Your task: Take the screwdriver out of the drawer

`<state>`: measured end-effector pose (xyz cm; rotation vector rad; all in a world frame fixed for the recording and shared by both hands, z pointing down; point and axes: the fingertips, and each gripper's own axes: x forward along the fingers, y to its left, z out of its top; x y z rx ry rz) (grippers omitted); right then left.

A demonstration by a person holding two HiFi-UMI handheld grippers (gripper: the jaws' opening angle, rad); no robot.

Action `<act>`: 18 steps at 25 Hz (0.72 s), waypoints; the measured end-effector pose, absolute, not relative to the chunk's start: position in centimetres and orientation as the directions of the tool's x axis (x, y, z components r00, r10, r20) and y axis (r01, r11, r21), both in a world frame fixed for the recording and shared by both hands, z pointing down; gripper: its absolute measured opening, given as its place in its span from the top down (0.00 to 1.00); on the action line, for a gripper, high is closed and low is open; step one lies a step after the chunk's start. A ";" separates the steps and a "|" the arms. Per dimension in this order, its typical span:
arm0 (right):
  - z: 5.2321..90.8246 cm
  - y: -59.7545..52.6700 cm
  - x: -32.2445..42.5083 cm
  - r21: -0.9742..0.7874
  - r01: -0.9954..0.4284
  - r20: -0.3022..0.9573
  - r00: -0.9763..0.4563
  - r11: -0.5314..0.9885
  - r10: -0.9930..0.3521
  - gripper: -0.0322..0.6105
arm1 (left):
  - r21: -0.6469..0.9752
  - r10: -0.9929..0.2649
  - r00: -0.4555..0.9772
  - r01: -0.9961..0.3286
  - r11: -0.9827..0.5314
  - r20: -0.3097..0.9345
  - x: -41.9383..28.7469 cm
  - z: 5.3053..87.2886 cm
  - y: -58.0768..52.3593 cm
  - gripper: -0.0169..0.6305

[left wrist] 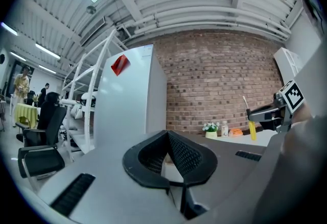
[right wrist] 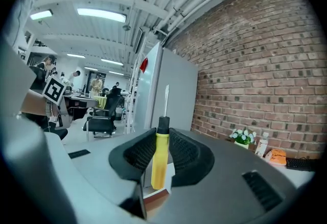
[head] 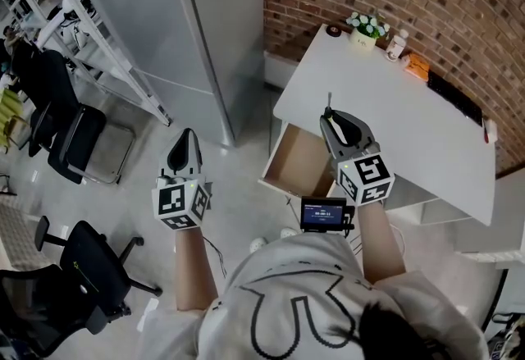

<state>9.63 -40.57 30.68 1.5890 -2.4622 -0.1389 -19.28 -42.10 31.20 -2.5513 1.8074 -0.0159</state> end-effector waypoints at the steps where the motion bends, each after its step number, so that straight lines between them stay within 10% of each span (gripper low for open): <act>1: 30.4 -40.5 9.8 0.194 -0.892 0.112 -0.392 0.408 -0.913 0.83 | -0.019 -0.943 0.332 -0.943 -0.332 -0.008 -19.2 31.0 -42.1 0.95; 18: 28.6 -39.0 9.8 0.224 -0.897 0.019 -0.387 0.381 -0.922 0.83 | -0.056 -0.921 0.373 -0.928 -0.369 -0.111 -18.5 27.6 -40.7 0.95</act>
